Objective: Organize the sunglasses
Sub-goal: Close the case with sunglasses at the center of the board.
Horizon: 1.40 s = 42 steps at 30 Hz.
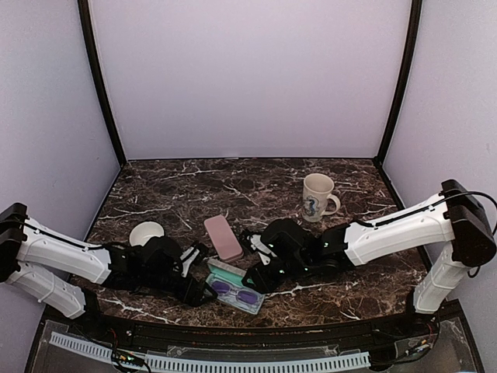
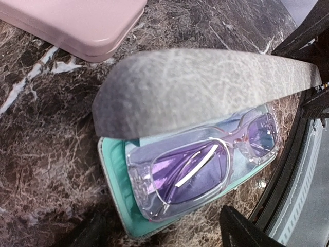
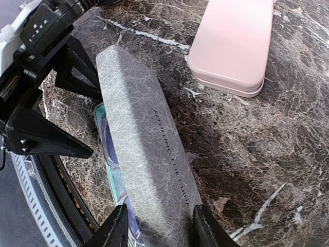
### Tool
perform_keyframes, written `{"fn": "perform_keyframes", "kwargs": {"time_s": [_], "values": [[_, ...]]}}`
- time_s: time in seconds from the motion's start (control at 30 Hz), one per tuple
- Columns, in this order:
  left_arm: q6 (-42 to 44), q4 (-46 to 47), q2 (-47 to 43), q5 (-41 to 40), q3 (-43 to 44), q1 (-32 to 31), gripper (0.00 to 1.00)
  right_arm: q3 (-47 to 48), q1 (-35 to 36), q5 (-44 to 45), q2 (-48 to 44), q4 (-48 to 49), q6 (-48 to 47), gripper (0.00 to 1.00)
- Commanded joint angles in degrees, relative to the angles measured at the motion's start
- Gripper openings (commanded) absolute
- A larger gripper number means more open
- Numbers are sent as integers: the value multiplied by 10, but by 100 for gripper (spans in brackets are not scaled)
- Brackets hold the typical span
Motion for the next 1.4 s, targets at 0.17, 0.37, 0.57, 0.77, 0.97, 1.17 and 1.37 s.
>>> {"fn": "perform_keyframes", "kwargs": {"time_s": [0.17,0.37,0.57,0.77,0.97,1.17,1.37], "values": [[40,-43,37,-58,30,-39,77,17,-1,-3,10,13,0,43],[39,-42,82,-66,52,-52,75,16,-1,-5,10,12,1,42],[28,-43,94,-78,56,-58,73,11,-1,-9,11,19,3,41],[31,-42,99,-86,51,-69,72,8,1,-7,11,23,6,38],[26,-51,106,-100,55,-78,72,16,18,31,17,7,1,31],[1,-59,115,-127,55,-94,71,35,56,102,38,-20,-4,26],[-36,-58,124,-153,53,-110,70,43,90,173,53,-32,1,22]]}}
